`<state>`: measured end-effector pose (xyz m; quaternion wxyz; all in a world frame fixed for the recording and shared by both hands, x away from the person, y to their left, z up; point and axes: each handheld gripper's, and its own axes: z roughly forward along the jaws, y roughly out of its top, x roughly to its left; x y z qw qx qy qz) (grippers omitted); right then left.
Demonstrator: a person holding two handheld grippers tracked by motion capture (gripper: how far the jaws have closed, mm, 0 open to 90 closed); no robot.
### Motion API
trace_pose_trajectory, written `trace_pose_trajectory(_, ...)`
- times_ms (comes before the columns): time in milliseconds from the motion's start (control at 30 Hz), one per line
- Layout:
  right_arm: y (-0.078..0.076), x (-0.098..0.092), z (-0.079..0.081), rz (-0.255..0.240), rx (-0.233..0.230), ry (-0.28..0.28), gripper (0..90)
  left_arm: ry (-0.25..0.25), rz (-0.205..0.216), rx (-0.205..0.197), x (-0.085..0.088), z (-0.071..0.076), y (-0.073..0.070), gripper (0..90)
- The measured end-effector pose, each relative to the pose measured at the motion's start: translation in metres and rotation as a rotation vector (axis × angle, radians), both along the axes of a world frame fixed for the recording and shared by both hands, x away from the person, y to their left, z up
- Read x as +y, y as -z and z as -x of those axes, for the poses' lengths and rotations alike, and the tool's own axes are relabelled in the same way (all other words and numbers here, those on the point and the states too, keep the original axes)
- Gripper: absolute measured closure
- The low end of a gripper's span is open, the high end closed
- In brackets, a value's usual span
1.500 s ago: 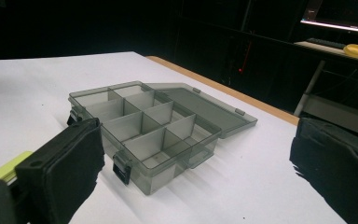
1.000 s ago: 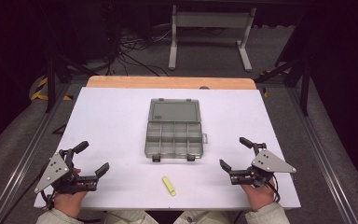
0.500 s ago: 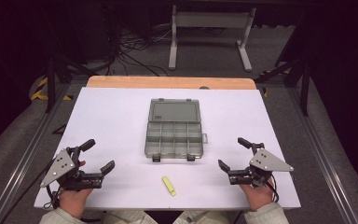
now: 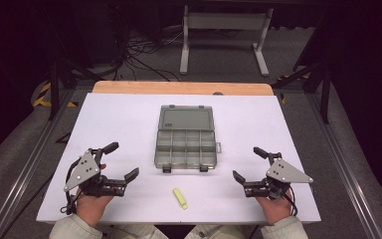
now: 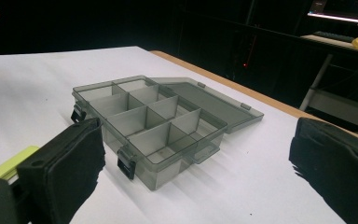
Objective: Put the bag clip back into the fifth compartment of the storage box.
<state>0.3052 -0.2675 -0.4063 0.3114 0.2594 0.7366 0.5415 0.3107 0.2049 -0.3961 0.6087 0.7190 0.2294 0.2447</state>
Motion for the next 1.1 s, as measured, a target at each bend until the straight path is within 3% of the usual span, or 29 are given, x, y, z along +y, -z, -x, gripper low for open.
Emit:
trace_pose_trajectory(433, 0.001, 0.0, 0.0, -0.004, 0.009, -0.001, 3.2, 0.057, 0.042, 0.012, -0.019, -0.012, -0.004, 2.5)
trace_pose_trajectory(1100, 0.001, -0.002, 0.0, -0.007, 0.014, 0.0, 3.2, 0.152, 0.019, 0.045, -0.066, -0.034, -0.008, 2.5)
